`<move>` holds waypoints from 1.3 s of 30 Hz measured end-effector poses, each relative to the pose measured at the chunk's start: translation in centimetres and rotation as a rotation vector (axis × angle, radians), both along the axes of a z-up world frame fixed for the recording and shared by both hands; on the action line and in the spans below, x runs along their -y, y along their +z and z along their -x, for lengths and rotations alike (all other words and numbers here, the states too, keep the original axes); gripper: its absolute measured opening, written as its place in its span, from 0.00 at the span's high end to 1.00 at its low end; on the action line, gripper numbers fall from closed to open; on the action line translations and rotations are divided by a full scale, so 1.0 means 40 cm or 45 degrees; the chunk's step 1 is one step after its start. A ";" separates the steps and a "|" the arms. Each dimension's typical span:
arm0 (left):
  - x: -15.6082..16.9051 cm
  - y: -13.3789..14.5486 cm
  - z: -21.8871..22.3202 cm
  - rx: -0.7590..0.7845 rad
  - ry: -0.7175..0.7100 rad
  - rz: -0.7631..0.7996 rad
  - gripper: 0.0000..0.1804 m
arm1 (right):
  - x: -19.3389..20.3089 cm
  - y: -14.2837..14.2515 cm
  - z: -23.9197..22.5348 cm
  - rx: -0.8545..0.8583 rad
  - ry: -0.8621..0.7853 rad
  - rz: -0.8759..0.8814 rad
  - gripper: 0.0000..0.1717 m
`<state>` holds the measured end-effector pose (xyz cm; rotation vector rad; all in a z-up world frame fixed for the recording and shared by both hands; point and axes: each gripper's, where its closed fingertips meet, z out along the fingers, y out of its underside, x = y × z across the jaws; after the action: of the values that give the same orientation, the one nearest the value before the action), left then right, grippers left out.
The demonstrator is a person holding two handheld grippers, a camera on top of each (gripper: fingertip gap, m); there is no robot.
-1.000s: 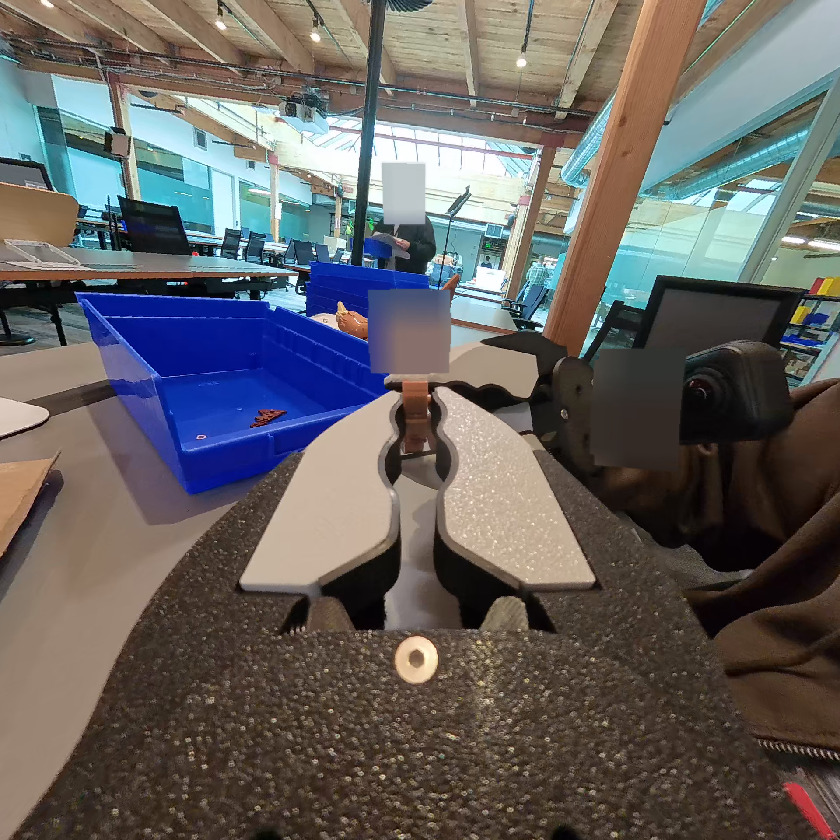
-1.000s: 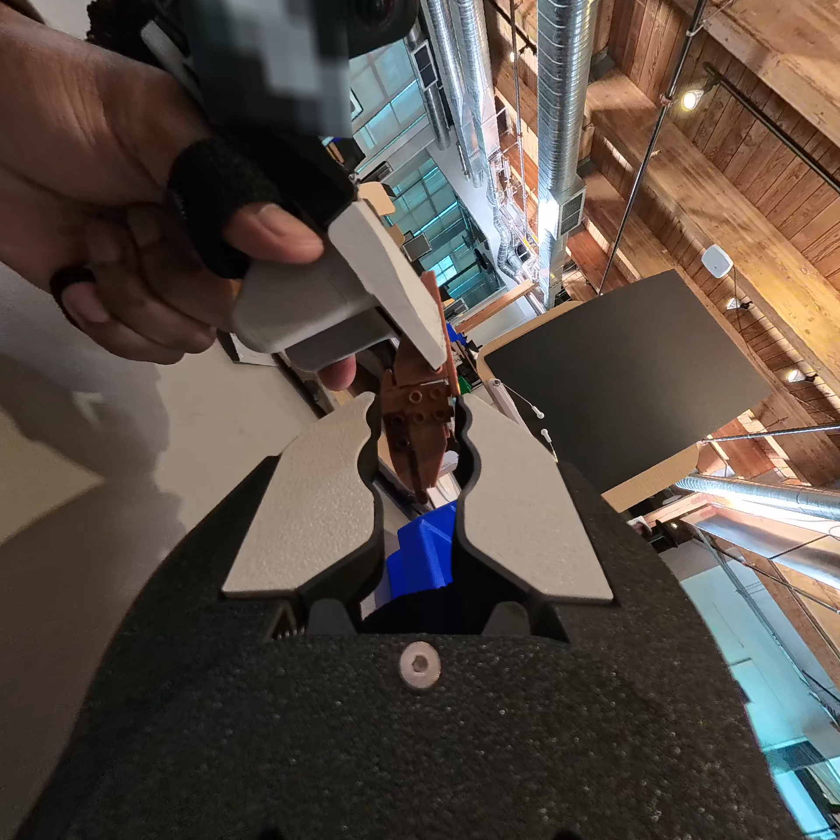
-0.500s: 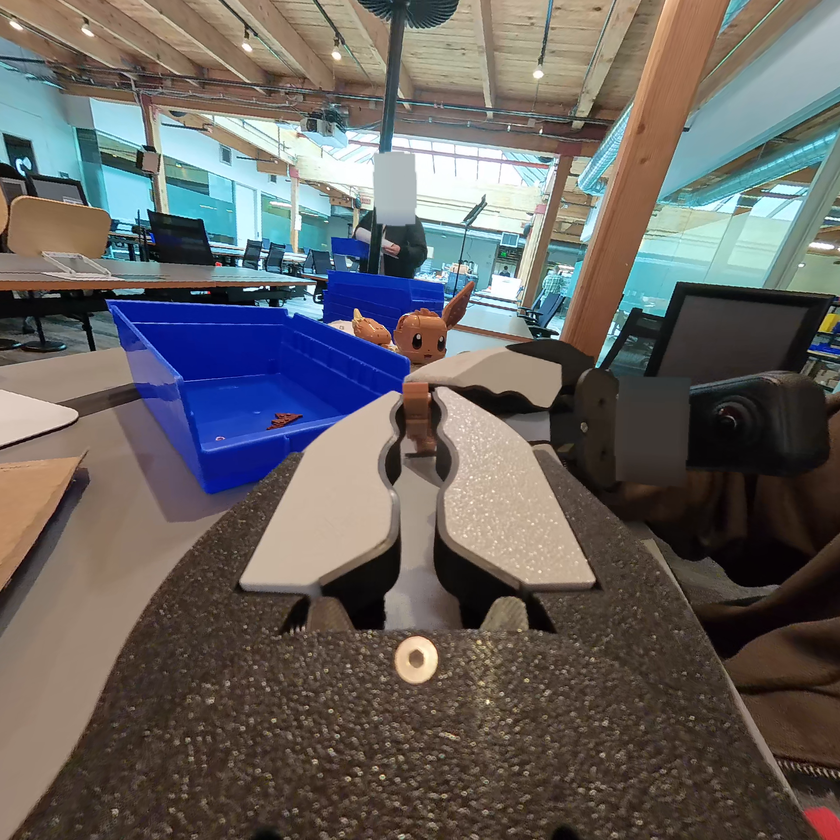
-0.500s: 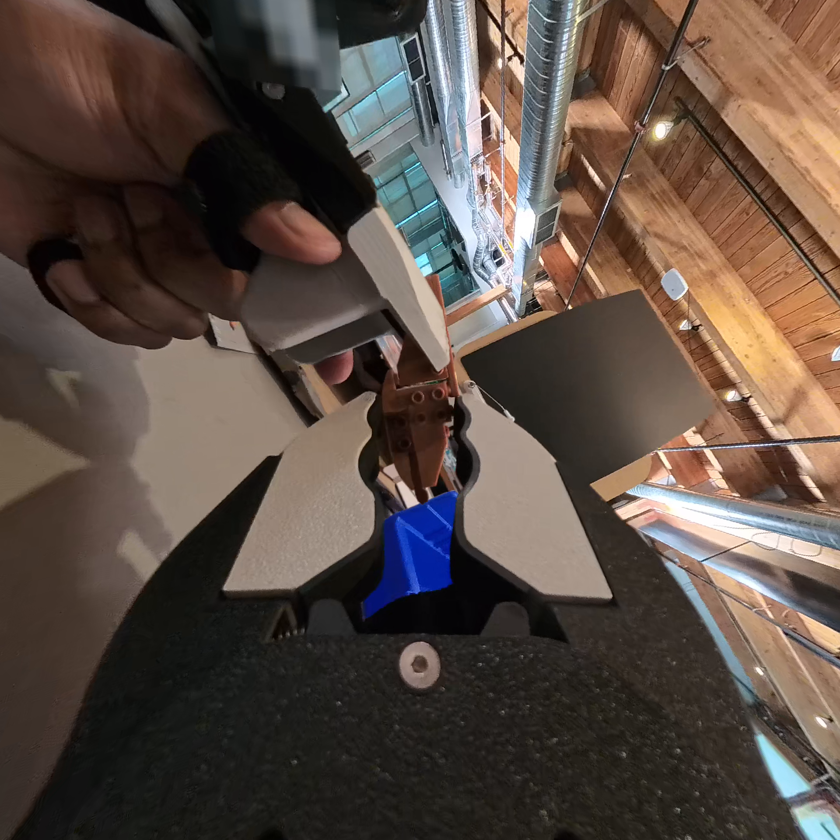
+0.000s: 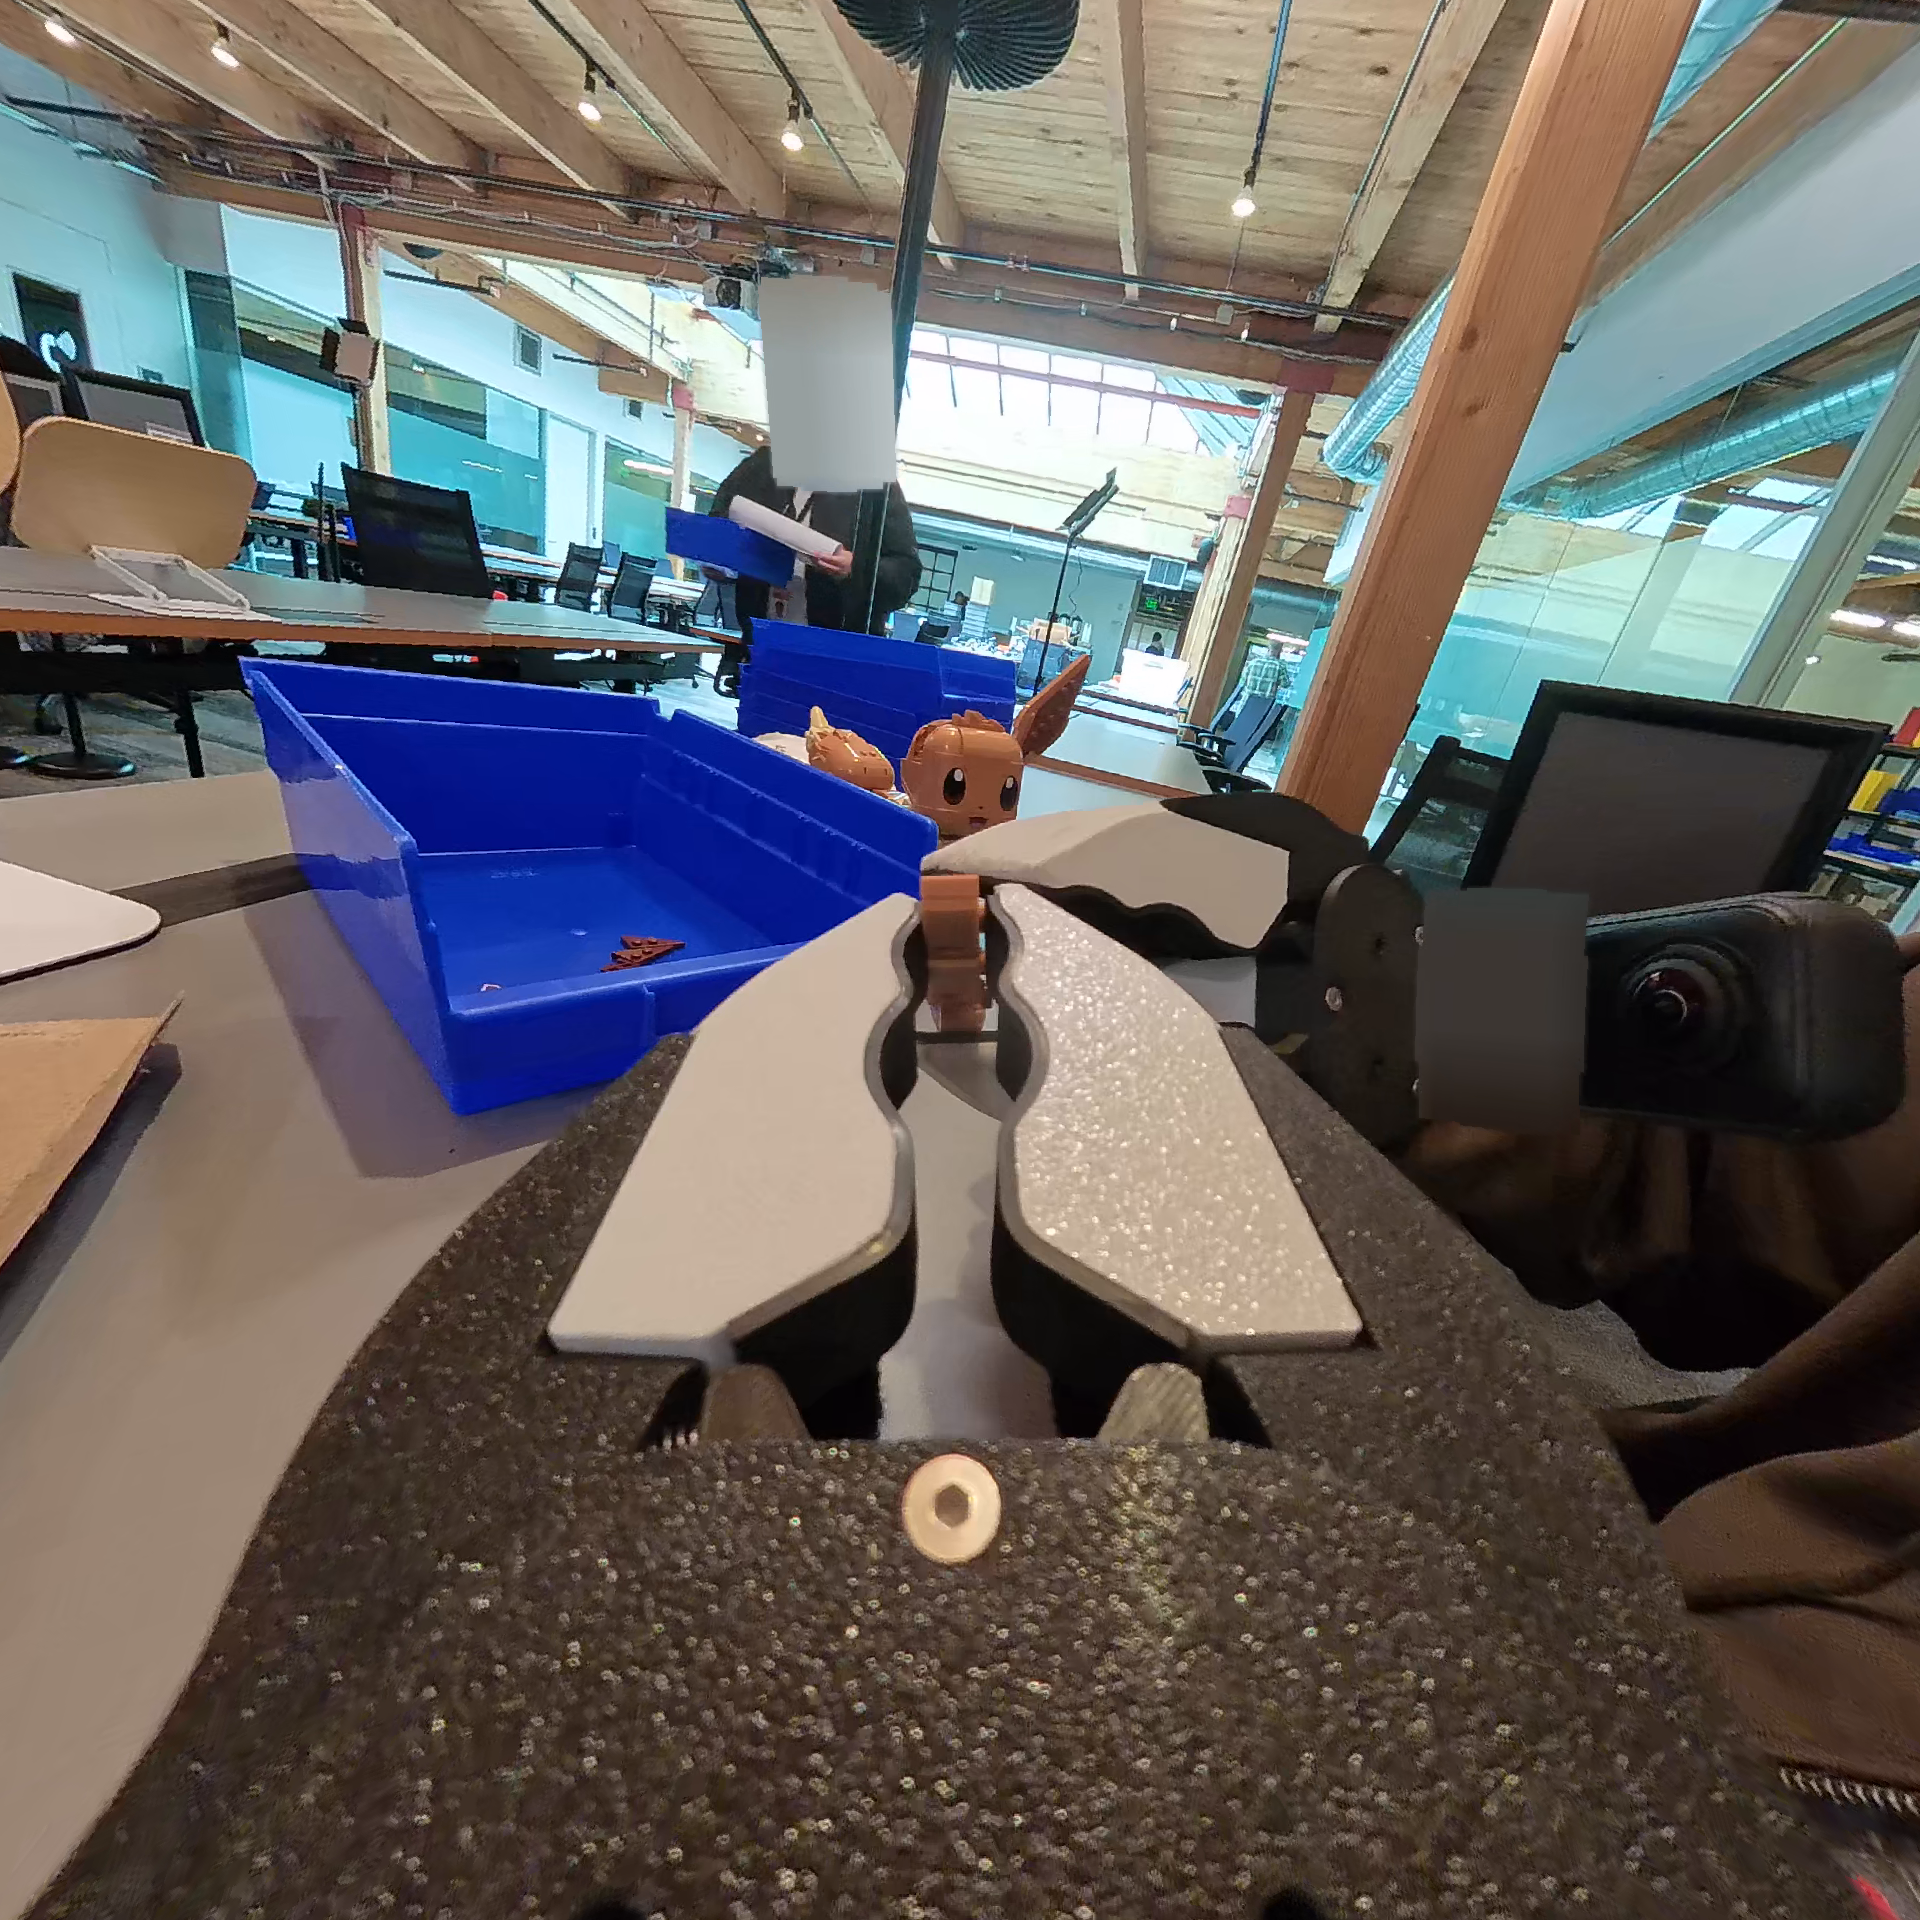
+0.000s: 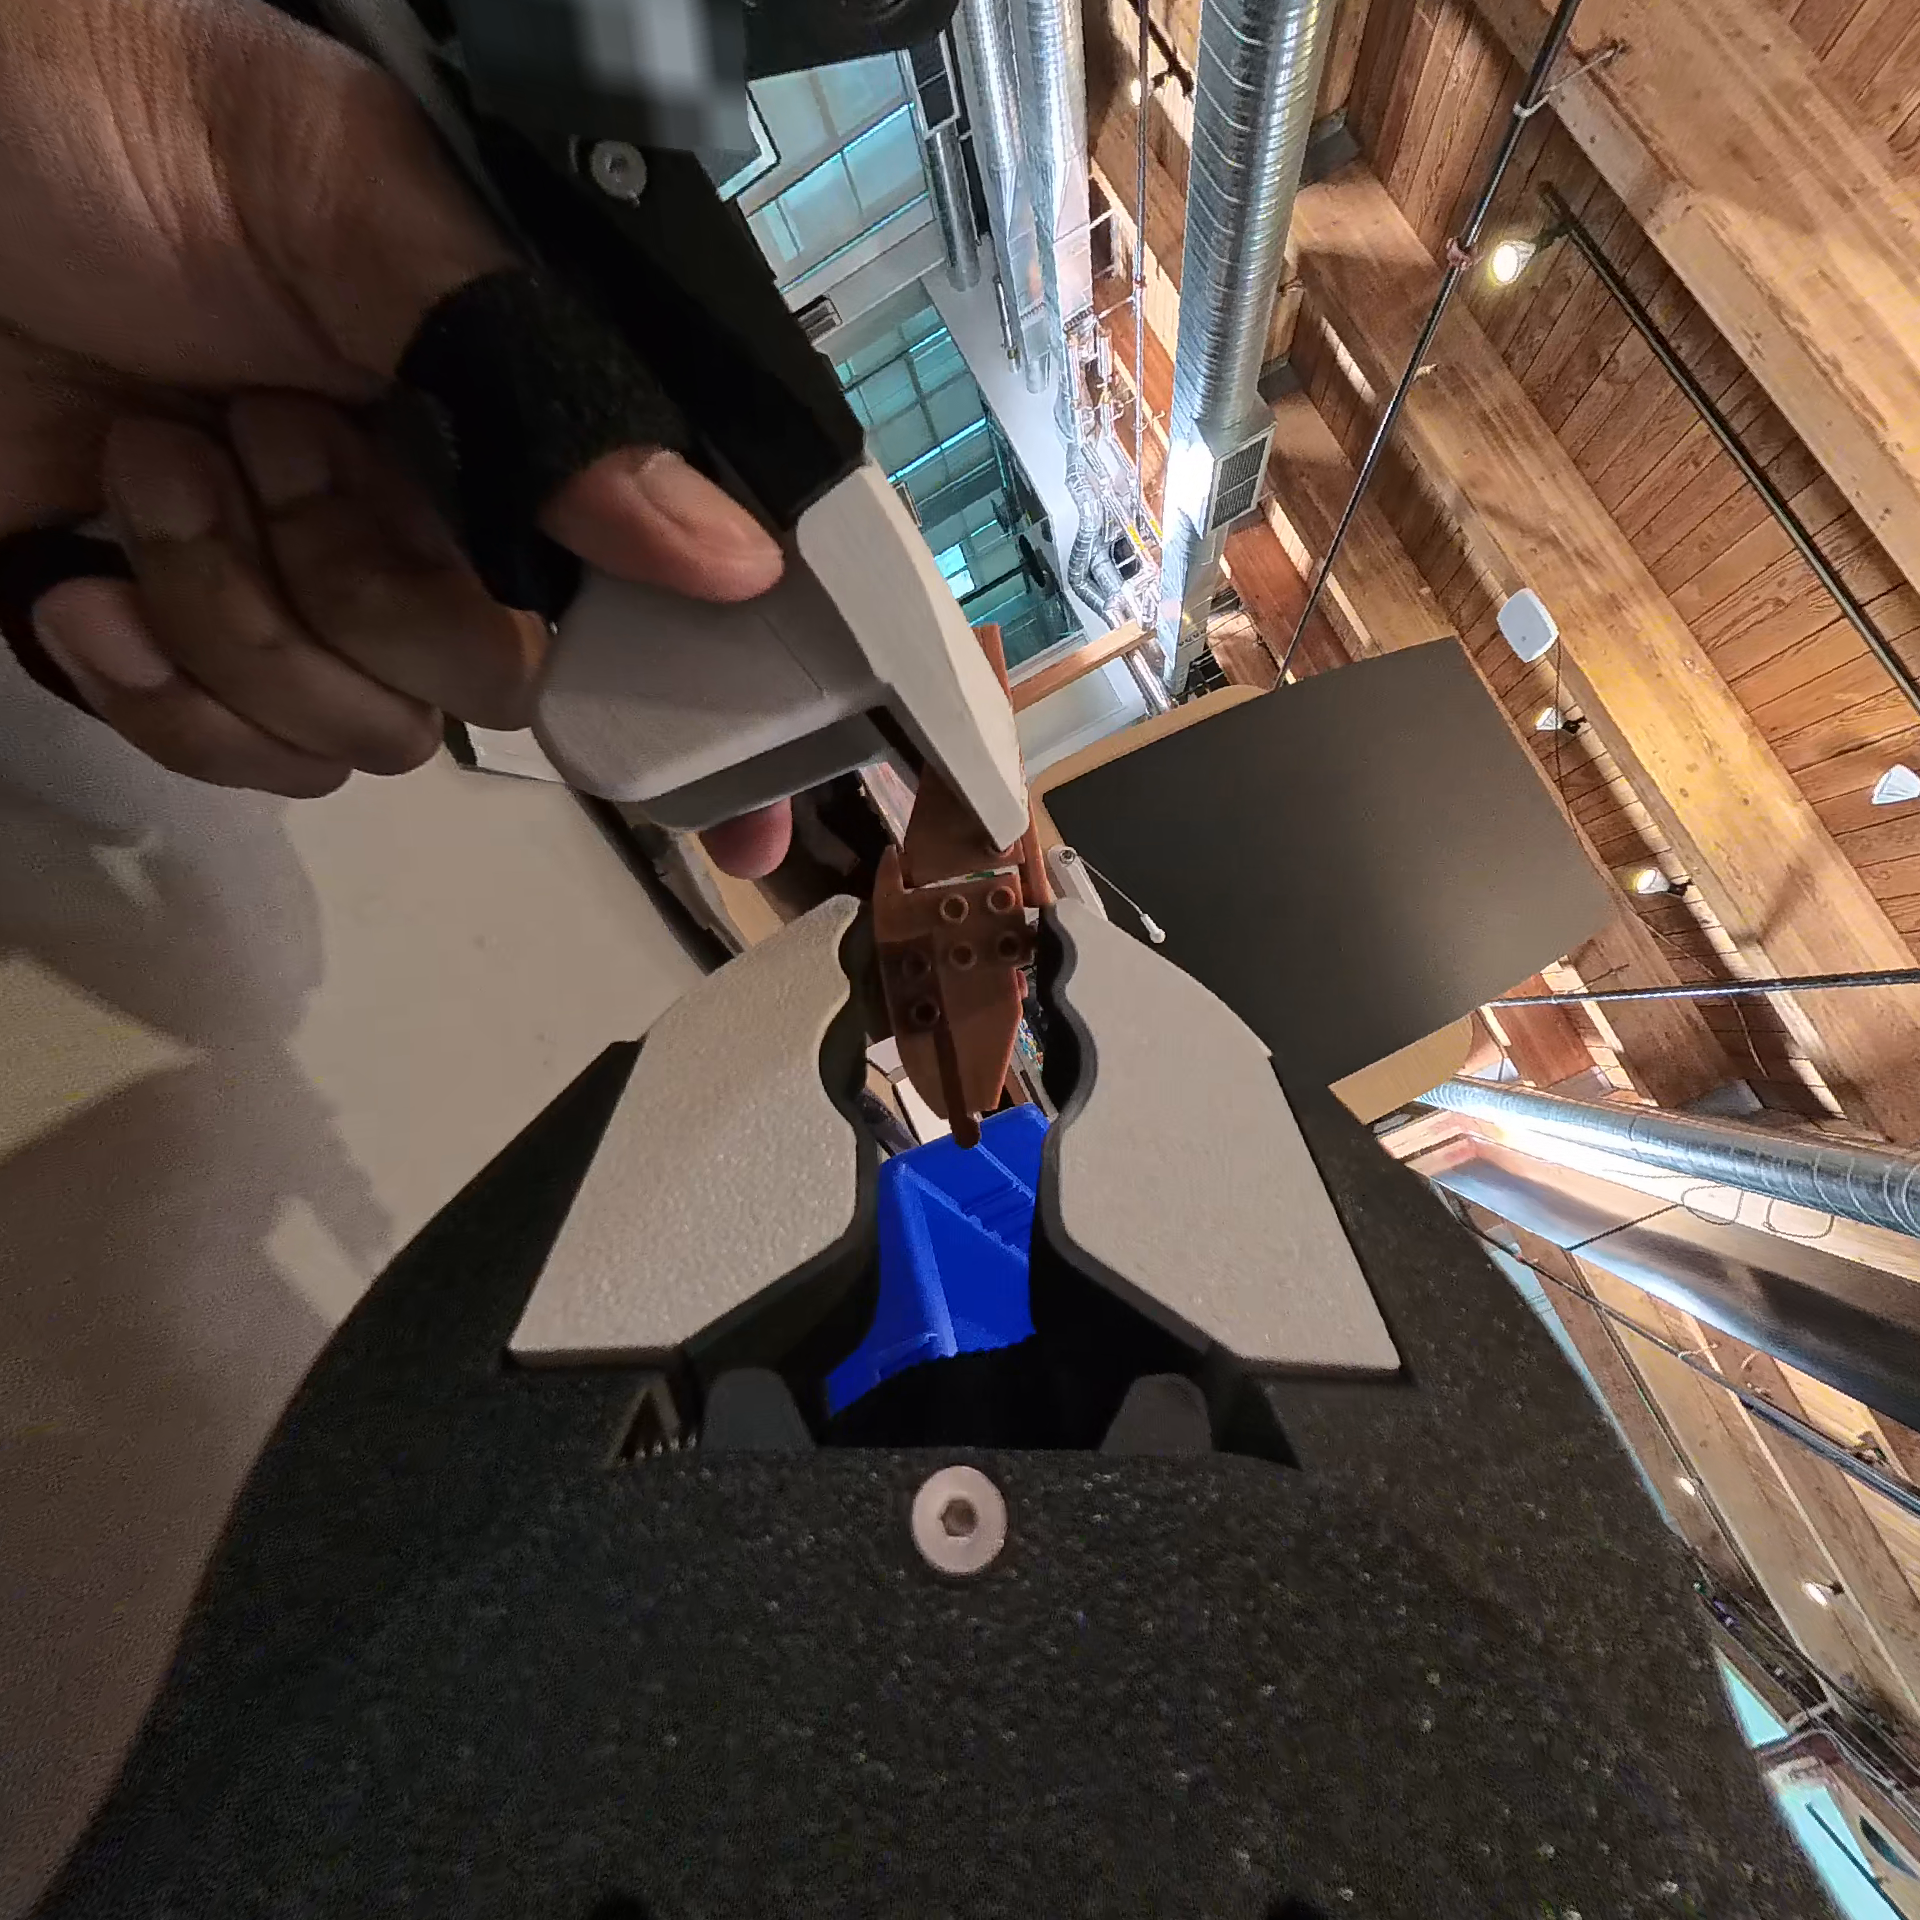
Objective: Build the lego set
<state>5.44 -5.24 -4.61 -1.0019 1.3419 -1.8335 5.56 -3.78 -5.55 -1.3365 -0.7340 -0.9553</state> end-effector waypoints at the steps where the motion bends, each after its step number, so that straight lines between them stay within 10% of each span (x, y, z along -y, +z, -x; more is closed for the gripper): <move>1: 0.000 0.000 0.000 0.001 0.001 0.001 0.95 | 0.000 0.000 0.000 0.002 -0.004 -0.001 0.83; 39: 0.001 -0.020 -0.013 -0.026 0.117 -0.162 0.95 | -0.008 -0.006 -0.010 0.043 -0.055 0.001 0.79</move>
<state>5.96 -5.28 -5.40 -1.0012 1.3831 -1.6526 5.95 -3.45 -5.79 -1.3442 -0.7335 -1.0141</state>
